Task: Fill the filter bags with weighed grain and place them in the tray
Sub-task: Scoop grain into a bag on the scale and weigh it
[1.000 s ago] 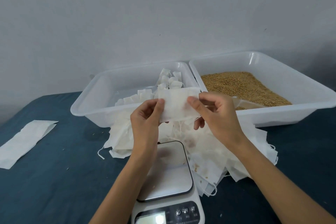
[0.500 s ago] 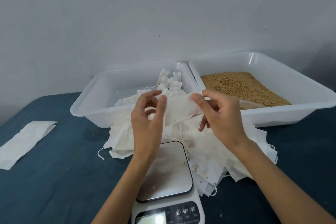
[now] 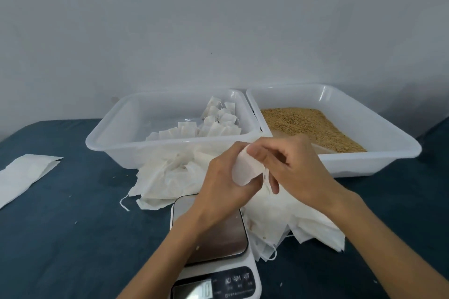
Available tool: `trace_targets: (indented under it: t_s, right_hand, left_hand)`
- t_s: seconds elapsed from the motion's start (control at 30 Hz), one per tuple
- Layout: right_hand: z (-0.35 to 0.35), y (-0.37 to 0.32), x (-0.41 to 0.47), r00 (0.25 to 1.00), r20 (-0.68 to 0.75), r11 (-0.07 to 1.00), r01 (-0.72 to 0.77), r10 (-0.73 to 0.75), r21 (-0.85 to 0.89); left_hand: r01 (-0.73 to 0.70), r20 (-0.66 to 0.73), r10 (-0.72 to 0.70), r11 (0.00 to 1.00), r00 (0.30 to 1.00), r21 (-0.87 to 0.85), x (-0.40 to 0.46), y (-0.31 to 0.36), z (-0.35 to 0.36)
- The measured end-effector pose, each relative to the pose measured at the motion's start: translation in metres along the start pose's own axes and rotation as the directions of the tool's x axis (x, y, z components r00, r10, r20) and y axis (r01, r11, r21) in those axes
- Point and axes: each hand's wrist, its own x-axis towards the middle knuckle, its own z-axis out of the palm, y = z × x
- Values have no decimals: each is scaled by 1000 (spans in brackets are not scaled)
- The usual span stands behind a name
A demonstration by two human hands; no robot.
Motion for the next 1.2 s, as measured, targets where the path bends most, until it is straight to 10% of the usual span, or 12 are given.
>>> trace_targets:
  t_s: [0.13,0.23,0.47,0.7,0.87,1.2]
  right_hand:
    - [-29,6,8,988,-142,987,-33,55,158]
    - [-78,45,22,940,-314,980,-175,136,-98]
    - [-139,135,31,729,57,541,-451,682,-710]
    - [-134,157,42,676,133,486,-366,725,-794]
    - [-146,172,40,760,-80,514,-508,644,-691]
    - [-141,181,62,840,-181,223,-333,512,-916]
  left_hand:
    - [60,48,-56,993,997,-98,-9,-5,0]
    - [146,86,-129,963,988,-227,-14,-10,-8]
    - [222,111,-192,870,975,-440,-18,-11,-18]
    - [237,96,-217,861,971,-450,-16,-13,-16]
    - [242,121,-210,853,970,-462,-18,-14,-13]
    - [286,127,-256,853,958,-436,-17,-13,-15]
